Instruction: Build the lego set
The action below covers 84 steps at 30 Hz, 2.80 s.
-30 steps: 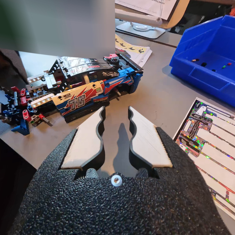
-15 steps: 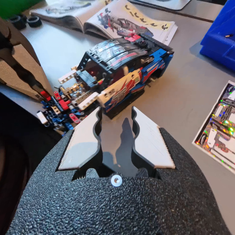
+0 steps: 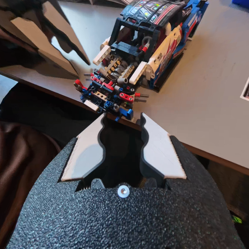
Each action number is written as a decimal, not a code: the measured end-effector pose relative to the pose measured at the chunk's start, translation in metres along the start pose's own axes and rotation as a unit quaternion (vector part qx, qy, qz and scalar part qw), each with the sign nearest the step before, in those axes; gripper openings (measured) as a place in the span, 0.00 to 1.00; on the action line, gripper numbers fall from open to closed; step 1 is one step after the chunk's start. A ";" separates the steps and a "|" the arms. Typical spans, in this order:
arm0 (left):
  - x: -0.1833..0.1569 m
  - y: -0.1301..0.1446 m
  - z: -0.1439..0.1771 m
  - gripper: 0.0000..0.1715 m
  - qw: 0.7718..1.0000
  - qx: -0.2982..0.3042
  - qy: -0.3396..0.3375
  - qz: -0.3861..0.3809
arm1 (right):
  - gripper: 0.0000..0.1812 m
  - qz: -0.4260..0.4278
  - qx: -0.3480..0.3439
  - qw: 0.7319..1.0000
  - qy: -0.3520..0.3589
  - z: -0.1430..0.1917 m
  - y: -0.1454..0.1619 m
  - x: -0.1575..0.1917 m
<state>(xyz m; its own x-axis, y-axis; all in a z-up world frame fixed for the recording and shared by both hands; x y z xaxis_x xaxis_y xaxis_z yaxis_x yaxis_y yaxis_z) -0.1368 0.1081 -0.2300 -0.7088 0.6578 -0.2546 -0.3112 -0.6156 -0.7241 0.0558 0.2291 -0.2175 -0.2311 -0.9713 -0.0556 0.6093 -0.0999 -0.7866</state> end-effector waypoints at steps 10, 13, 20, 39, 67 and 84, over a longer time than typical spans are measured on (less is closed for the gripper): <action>0.015 -0.024 -0.028 0.16 0.996 0.014 0.087 -0.023 | 0.23 0.102 0.045 0.991 0.068 -0.025 -0.005 -0.008; 0.018 -0.028 -0.031 0.17 0.997 0.004 0.071 -0.014 | 0.18 0.140 0.038 0.981 0.126 -0.033 -0.011 -0.029; 0.033 -0.054 -0.014 0.24 0.988 -0.052 -0.101 -0.109 | 0.15 0.089 0.020 0.982 0.163 -0.035 -0.027 -0.070; 0.039 -0.055 -0.051 0.29 0.883 0.026 -0.255 -0.393 | 0.29 0.061 0.073 0.995 -0.005 -0.039 -0.005 -0.068; 0.038 -0.057 -0.054 0.28 0.887 -0.001 -0.257 -0.384 | 0.09 0.499 -0.153 0.826 0.210 -0.040 -0.014 -0.025; 0.035 -0.080 -0.042 0.23 0.821 -0.079 -0.331 -0.459 | 0.10 0.453 -0.169 0.847 0.222 0.000 -0.059 -0.025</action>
<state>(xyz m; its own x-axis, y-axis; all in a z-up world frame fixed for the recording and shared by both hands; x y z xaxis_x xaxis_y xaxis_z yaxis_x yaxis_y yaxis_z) -0.1107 0.1985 -0.2078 -0.4265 0.4014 0.8105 -0.8576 0.1053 -0.5034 0.0257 0.2597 -0.1692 -0.0924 -0.4318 -0.8972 0.4536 0.7839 -0.4240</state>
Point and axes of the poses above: each gripper's, where its closed fingertips meet, z back along the fingers, y out of its underside, x = y × z across the jaws, the point moved 7 cm from there along z, back along the fingers, and after that the axes turned 14 degrees about y, right-handed, at the moved point
